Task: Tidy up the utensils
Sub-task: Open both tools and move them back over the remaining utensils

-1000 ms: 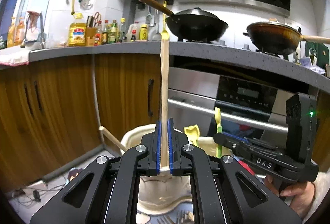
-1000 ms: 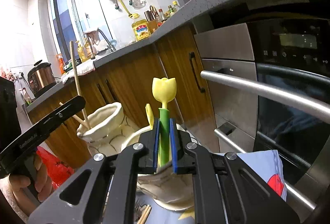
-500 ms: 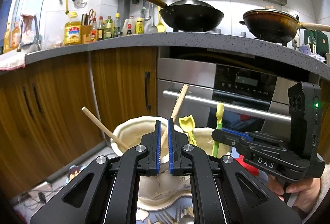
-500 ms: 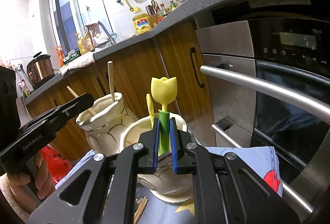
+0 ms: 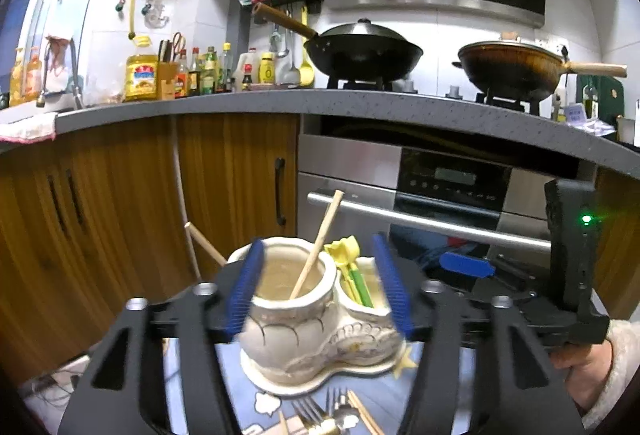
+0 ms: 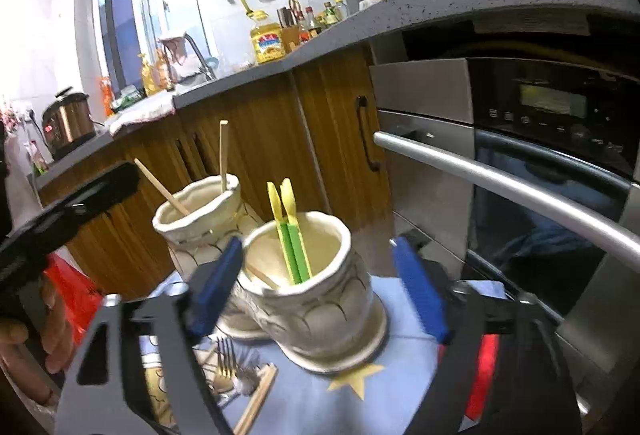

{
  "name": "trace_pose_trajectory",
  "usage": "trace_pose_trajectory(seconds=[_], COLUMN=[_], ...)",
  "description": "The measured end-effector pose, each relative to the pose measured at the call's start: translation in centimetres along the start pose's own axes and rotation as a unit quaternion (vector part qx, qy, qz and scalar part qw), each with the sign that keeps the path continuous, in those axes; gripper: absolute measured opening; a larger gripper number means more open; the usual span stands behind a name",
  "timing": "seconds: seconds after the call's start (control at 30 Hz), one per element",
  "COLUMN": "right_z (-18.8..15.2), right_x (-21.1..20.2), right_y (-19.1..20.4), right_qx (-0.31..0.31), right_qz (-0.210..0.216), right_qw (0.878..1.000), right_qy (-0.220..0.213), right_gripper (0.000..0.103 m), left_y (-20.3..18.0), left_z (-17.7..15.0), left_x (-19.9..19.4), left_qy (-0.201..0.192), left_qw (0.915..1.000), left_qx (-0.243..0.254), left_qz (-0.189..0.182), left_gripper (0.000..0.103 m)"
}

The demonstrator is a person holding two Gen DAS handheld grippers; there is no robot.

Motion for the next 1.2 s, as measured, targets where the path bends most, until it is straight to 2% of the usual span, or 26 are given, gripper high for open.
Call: trace_pose_trajectory(seconds=[0.03, 0.1, 0.17, 0.3, 0.47, 0.63, 0.73, 0.83, 1.0, 1.1, 1.2], right_z=[-0.1, -0.3, -0.5, -1.0, -1.4, -2.6, -3.8, -5.2, -6.8, -7.7, -8.7], right_x=[-0.2, -0.7, -1.2, -2.2, -3.1, -3.7, -3.6, -3.5, -3.9, -4.0, -3.5], right_y=[0.0, 0.0, 0.1, 0.4, 0.6, 0.8, 0.9, 1.1, 1.2, 1.0, 0.6], right_qx=[-0.001, -0.001, -0.002, -0.013, -0.016, -0.014, -0.018, -0.031, -0.067, -0.067, -0.051], right_qz=[-0.002, -0.011, -0.016, -0.034, -0.051, -0.073, -0.102, -0.111, -0.135, -0.138, -0.131], right_qw=[1.0, 1.0, 1.0, 0.999, 0.999, 0.997, 0.994, 0.991, 0.987, 0.986, 0.986], right_qy=[0.002, 0.007, 0.008, 0.007, 0.009, 0.02, 0.04, 0.061, 0.059, 0.062, 0.086], right_gripper=[0.087, 0.095, 0.098, 0.098, 0.098, 0.098, 0.098, 0.098, 0.098, 0.098, 0.098], left_y=[-0.1, -0.1, -0.1, 0.1, 0.4, 0.9, 1.4, 1.9, 2.5, 2.7, 2.6], left_z=[-0.1, -0.3, -0.6, -1.3, -2.4, -4.2, -5.7, -7.1, -9.3, -10.6, -12.0], left_x=[-0.5, -1.3, -2.3, -3.7, -4.9, -5.2, -5.1, -5.0, -5.1, -4.9, -4.5], left_qy=[0.0, 0.0, 0.0, 0.006, 0.018, 0.045, 0.067, 0.087, 0.12, 0.143, 0.171], left_qw=[1.0, 1.0, 1.0, 0.9999, 0.9992, 0.9979, 0.9964, 0.9945, 0.9904, 0.9873, 0.9826], left_qx=[0.0, 0.0, -0.002, -0.003, 0.0, -0.006, -0.009, -0.011, -0.013, -0.017, -0.019], left_qz=[0.0, 0.002, 0.004, 0.014, 0.035, 0.045, 0.051, 0.057, 0.067, 0.068, 0.069], left_gripper=[0.067, 0.076, 0.079, 0.088, 0.093, 0.094, 0.094, 0.094, 0.094, 0.094, 0.094])
Point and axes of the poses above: each gripper's, at about its wrist camera, not at the fingertips, and x roughly the way its jaws point, y to its left, z to its top, the point moved 4 cm from there along x, roughly the way its jaws point, and after that the axes turned 10 degrees about x, right-handed, at the moved point
